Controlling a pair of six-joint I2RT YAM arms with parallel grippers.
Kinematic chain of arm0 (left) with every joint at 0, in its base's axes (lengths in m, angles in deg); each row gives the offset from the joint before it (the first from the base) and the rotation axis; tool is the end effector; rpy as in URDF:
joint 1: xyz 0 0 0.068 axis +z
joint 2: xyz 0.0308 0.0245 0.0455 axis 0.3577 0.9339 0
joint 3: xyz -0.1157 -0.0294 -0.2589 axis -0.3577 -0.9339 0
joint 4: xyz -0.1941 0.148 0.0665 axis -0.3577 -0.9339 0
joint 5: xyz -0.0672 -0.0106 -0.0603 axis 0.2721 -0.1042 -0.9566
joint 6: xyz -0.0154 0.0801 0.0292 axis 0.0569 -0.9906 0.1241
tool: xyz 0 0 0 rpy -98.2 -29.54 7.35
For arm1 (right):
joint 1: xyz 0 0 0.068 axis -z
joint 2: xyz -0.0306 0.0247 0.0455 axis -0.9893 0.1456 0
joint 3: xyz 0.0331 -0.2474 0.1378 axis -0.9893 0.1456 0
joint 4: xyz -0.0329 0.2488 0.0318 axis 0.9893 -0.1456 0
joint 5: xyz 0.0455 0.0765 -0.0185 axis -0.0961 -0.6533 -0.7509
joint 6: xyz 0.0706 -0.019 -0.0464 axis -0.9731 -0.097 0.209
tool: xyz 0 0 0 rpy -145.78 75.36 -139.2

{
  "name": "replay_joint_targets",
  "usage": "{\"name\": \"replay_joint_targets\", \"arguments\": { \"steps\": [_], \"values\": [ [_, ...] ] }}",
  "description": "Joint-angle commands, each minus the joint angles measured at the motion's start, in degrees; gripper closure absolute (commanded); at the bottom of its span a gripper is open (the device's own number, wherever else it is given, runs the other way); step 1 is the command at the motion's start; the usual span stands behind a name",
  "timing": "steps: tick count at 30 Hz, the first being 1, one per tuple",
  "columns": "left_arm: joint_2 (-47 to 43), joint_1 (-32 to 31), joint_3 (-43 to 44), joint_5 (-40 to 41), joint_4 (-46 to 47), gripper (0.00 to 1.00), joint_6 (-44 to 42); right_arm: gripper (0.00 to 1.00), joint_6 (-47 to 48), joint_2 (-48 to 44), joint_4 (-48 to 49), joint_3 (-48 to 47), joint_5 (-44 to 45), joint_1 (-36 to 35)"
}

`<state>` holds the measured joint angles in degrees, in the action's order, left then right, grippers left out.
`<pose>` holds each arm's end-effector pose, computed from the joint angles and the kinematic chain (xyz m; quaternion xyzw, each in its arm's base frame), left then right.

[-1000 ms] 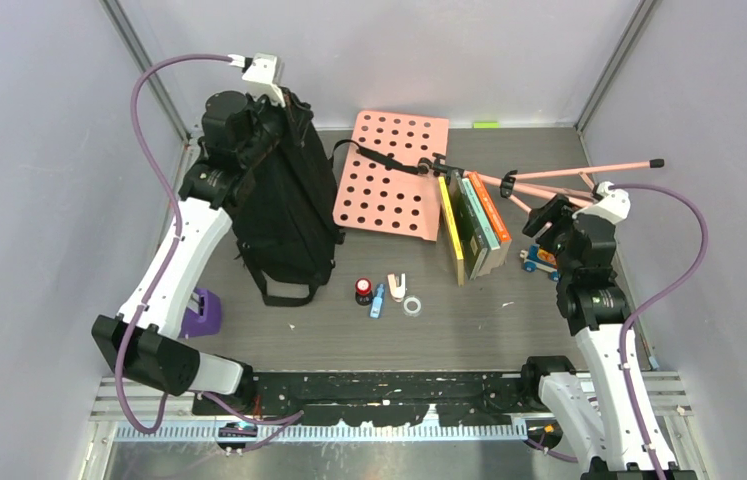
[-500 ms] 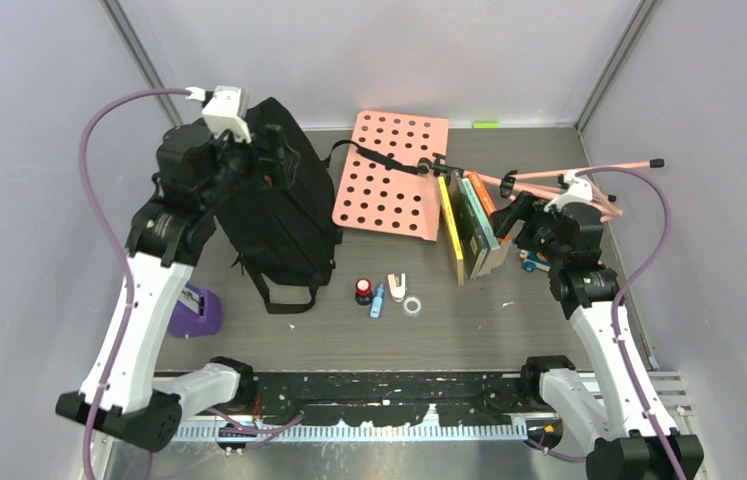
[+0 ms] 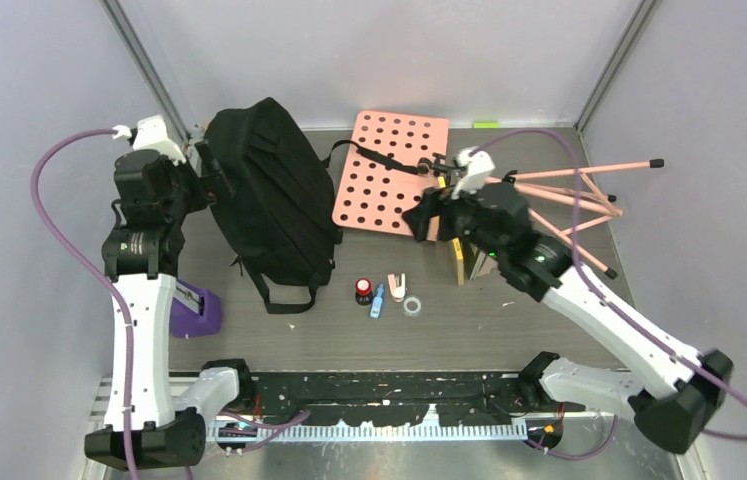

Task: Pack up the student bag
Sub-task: Move the book to the center of the board.

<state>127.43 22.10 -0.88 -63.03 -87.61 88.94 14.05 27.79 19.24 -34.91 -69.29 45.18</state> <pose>0.2133 0.0065 0.4419 -0.1113 0.8063 -0.0492 0.5788 0.2052 0.1478 0.3699 -0.1192 0.7841 0.2619 0.5499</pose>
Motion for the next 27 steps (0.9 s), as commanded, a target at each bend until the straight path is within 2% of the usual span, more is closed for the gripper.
{"name": "replay_joint_targets", "arguments": {
  "steps": [1,7,14,18,24,27],
  "values": [
    [-3.2,4.4,-4.3,-2.8,6.2,0.0,4.8,0.14,0.9,9.4,5.5,-4.1,7.2,-9.4],
    [-6.4,4.6,-5.2,1.6,6.6,0.0,4.6,0.14,1.1,24.7,13.5,-12.6,7.0,-20.8],
    [-5.5,4.7,-7.5,-4.0,9.2,0.0,8.3,0.16,0.8,38.1,17.4,-22.6,5.3,-24.3],
    [-5.1,4.8,-8.7,-6.2,10.2,0.14,13.0,0.16,1.7,41.6,17.3,-27.0,3.0,-24.5],
    [-3.8,6.0,-10.4,-6.0,11.1,0.19,14.6,0.19,4.1,44.4,16.6,-31.4,4.1,-24.5],
    [-4.6,6.3,-12.4,-8.6,13.2,0.37,15.8,0.22,6.3,45.9,15.7,-34.0,5.1,-24.5]
  ]
}}
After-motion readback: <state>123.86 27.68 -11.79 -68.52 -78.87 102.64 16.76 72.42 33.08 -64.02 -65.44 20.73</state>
